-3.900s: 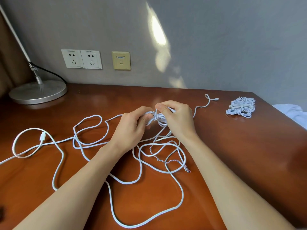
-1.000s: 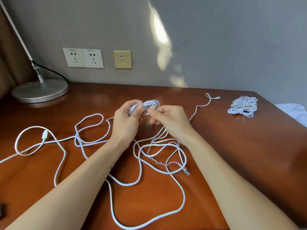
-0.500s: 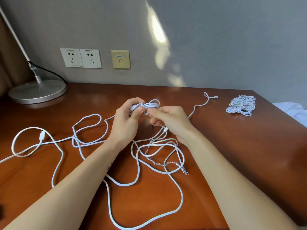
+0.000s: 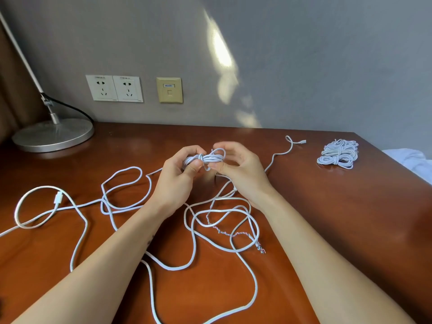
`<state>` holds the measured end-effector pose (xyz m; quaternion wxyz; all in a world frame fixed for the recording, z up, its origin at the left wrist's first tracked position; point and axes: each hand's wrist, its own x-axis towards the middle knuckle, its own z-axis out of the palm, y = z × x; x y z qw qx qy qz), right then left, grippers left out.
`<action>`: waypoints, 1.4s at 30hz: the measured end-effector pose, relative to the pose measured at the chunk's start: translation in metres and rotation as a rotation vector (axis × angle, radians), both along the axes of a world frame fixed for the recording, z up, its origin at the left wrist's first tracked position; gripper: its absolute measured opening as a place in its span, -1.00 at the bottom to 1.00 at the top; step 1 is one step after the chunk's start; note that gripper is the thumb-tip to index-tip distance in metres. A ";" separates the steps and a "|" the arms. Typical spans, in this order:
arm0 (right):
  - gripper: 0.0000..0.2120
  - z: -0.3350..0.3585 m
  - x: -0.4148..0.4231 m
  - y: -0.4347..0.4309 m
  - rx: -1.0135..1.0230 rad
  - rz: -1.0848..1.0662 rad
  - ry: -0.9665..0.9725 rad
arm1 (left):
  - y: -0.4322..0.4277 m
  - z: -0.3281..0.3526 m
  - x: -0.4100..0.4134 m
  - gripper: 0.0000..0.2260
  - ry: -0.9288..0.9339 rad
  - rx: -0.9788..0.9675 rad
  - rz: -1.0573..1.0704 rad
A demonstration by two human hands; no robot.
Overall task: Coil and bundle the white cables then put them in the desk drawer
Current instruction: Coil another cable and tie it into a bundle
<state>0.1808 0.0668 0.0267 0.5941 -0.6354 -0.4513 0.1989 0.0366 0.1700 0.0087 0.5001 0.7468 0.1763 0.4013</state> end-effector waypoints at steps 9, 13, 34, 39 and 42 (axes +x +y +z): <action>-0.82 -0.001 0.001 0.002 0.017 -0.043 -0.005 | -0.003 0.001 0.000 -0.86 0.014 0.034 0.008; -0.84 -0.003 0.003 0.002 0.020 -0.064 -0.095 | -0.001 0.000 -0.001 -0.88 0.031 0.071 0.011; -0.70 -0.008 0.004 0.001 0.009 -0.005 -0.287 | 0.007 -0.006 0.002 -0.90 0.066 0.061 0.085; -0.74 -0.011 0.003 0.005 0.003 -0.056 -0.353 | 0.007 -0.005 0.000 -0.89 0.082 0.091 0.069; -0.71 -0.012 0.005 0.005 -0.029 -0.077 -0.385 | 0.006 -0.006 0.003 -0.88 0.104 0.165 0.074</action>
